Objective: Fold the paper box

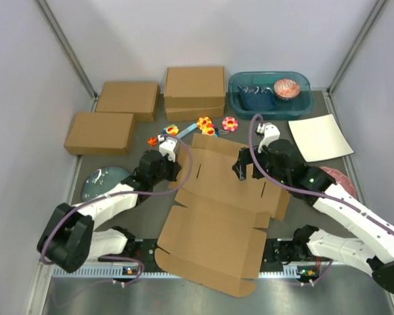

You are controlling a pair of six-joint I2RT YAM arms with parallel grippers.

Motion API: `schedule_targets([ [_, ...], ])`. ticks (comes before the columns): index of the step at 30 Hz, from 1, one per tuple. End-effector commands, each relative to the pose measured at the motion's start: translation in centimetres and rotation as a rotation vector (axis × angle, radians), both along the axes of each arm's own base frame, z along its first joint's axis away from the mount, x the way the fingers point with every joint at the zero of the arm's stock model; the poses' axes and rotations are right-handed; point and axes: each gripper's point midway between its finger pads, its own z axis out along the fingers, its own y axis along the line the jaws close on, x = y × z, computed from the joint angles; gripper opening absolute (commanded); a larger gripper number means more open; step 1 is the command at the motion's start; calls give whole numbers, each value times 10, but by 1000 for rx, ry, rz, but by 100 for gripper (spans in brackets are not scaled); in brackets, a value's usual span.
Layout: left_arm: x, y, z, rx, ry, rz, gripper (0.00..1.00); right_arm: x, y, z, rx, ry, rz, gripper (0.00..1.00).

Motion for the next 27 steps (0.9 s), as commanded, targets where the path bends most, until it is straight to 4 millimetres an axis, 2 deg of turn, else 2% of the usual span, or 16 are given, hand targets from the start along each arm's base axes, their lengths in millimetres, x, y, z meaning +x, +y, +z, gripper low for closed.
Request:
schedule_targets([
  [1,0,-1,36,-21,-226,-13,2,15,6,25,-9,-91,4,97],
  [7,-9,2,41,-25,-242,-10,1,38,13,33,-114,-173,38,97],
  [9,-11,-1,41,-10,-232,-27,1,48,15,48,-117,-238,30,98],
  [11,-13,-1,44,-13,-244,-26,1,58,20,53,-141,-290,47,98],
  [12,-14,-1,44,-15,-249,-27,1,66,25,65,-127,-342,44,98],
  [15,-16,-1,44,-19,-254,-28,1,81,34,63,-212,-431,101,98],
  [16,-16,-1,45,-20,-255,-30,1,89,39,70,-204,-485,95,98],
  [18,-19,-4,43,-20,-255,-41,1,99,45,56,-255,-510,122,99],
  [19,-21,-6,42,-21,-255,-48,1,103,55,57,-242,-534,159,99],
  [20,-20,-2,40,-7,-263,-22,1,108,57,53,-261,-535,180,99],
  [22,-23,-6,41,4,-278,-36,1,116,66,41,-265,-506,228,99],
  [23,-25,-7,42,5,-282,-38,1,120,59,31,-272,-451,235,99],
  [25,-26,-8,42,12,-290,-40,1,121,66,26,-229,-405,292,99],
  [27,-28,-9,43,17,-296,-42,0,127,60,20,-216,-375,289,99],
])
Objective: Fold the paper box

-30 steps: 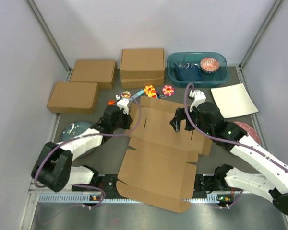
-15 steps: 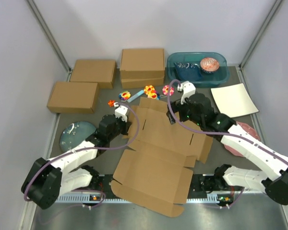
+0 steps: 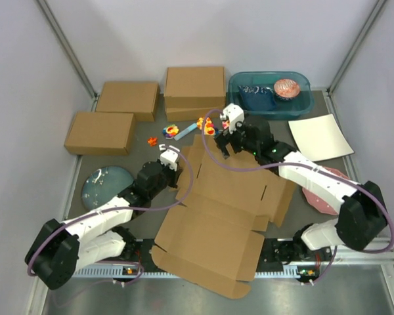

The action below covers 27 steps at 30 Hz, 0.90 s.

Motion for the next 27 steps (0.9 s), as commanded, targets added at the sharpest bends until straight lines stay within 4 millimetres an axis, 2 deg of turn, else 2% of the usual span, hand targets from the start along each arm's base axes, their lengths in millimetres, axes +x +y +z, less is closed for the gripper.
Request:
schedule_targets([
  [1,3,-3,18,-13,-88,2,0,14,8,20,76,5,99,99],
  [4,2,-5,19,-10,-88,-3,1,17,7,0,60,80,122,99],
  [7,2,-5,18,-5,-84,-2,0,14,9,-10,76,129,152,98],
  [13,3,-5,18,-2,-80,6,0,8,12,-35,66,213,165,88],
  [16,5,-5,16,-5,-73,16,0,6,11,-49,64,259,154,75],
  [17,5,-5,15,-1,-68,16,0,5,12,-52,69,264,149,66],
  [20,4,-6,13,-5,-60,14,0,5,11,-57,82,262,136,47],
  [23,4,-6,11,-8,-51,16,0,1,11,-63,81,281,138,35],
  [27,5,-3,10,7,-34,37,4,-5,18,-65,69,282,152,24],
])
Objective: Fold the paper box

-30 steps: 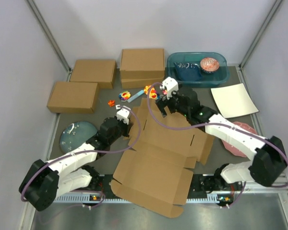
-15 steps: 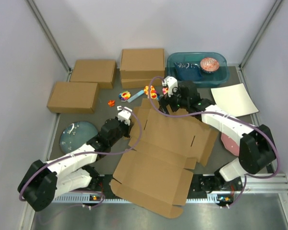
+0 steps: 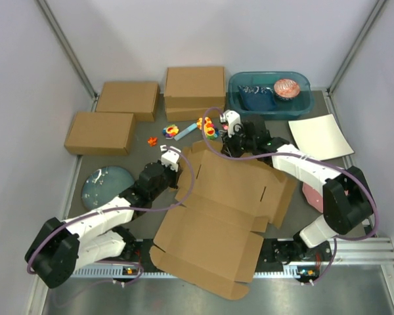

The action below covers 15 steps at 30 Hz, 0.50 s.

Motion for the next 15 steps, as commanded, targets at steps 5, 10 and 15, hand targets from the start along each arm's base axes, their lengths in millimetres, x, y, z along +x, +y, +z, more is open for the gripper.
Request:
schedule_targets([
  [5,17,18,34,36,-35,139,36,-4,14,6,14,-28,3,6],
  [10,16,39,55,100,-16,230,58,-8,15,7,5,-28,1,4],
  [15,17,31,78,-1,-24,232,68,-12,20,7,-7,-34,26,0],
])
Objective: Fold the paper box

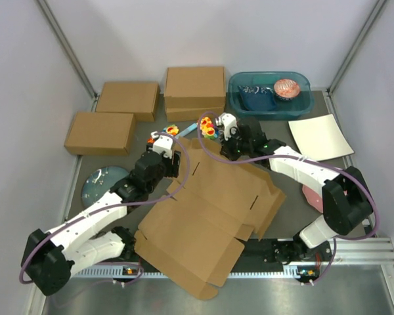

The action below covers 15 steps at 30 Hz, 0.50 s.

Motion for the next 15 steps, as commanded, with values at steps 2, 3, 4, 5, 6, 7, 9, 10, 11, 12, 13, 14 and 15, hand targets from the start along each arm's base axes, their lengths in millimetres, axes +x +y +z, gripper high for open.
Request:
schedule_targets([
  [2,7,-14,38,-100,-34,-8,69,-4,11,9,-3,-44,38,0],
  [3,7,-23,41,-111,-31,-47,69,-6,11,8,-8,-49,48,0],
  [4,11,-31,45,-111,-27,-73,69,-7,11,8,-18,-60,59,0],
  [5,14,-35,48,-106,-33,-96,68,-9,12,6,-24,-63,68,0],
  [6,14,-43,49,-111,-26,-138,68,-11,12,6,-29,-70,74,0],
  [7,18,-49,51,-114,-24,-157,68,-11,12,8,-40,-92,79,0],
  [9,24,-53,59,-140,-51,-178,68,-17,13,8,-55,-110,95,0],
  [10,24,-58,58,-156,-47,-210,68,-17,13,8,-61,-119,99,0],
  [11,29,-55,60,-183,-45,-209,68,-19,13,11,-57,-126,103,0],
  [12,32,-57,64,-216,-53,-224,68,-19,12,11,-57,-128,104,0],
  [13,30,-62,61,-243,-28,-267,68,-20,12,13,-55,-132,109,0],
  [14,37,-55,60,-267,-15,-255,68,-21,12,14,-53,-137,112,0],
  [15,39,-54,59,-271,-9,-261,68,-22,12,16,-50,-139,113,0],
])
